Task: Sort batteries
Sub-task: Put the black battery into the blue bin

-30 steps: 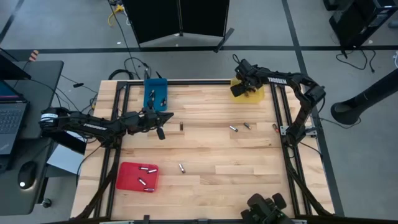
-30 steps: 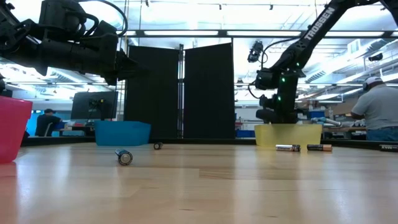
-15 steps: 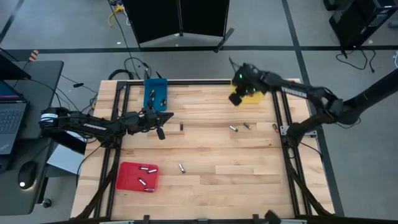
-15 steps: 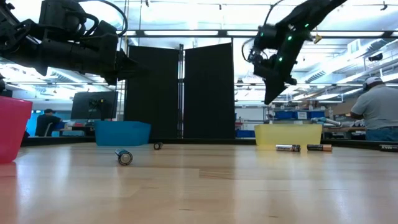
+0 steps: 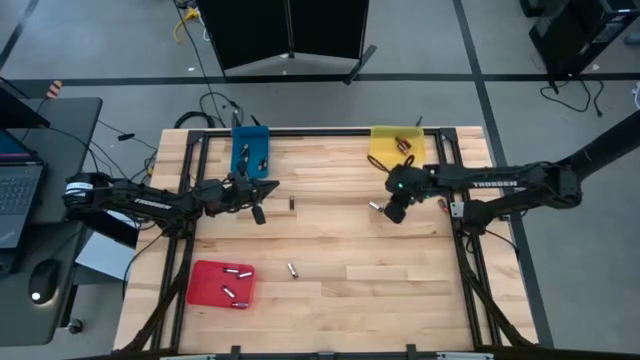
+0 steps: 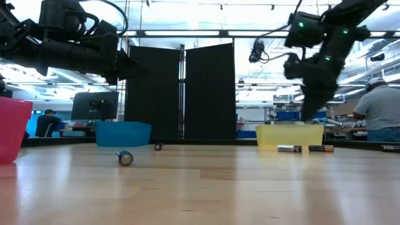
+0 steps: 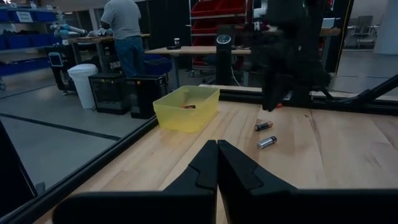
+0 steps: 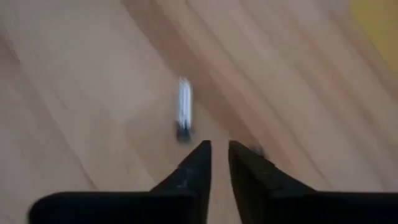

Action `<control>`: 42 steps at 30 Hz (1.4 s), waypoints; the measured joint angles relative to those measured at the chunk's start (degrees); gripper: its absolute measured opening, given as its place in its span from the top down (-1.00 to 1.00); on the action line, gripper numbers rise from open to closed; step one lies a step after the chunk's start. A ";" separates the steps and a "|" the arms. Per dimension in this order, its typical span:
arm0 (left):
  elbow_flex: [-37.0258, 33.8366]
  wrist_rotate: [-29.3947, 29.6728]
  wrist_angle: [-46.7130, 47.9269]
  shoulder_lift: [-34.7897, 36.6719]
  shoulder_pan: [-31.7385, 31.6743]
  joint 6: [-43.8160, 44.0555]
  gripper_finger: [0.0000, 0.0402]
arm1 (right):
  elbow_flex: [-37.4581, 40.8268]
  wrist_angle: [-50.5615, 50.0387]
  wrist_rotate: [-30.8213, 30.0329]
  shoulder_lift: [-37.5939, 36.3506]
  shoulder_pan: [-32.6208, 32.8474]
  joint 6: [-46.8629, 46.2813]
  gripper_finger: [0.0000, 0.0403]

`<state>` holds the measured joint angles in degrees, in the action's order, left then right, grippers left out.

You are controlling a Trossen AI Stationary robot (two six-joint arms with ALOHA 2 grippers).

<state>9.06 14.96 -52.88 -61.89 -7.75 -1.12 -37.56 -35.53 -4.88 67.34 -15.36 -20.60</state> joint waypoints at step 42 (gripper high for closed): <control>0.10 -6.58 -14.01 -8.14 0.02 11.94 0.93 | 7.99 26.74 -8.77 0.16 6.66 -1.14 0.74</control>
<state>9.16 8.38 -66.89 -70.03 -7.73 10.83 -29.58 -8.80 -13.66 67.51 -8.70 -21.74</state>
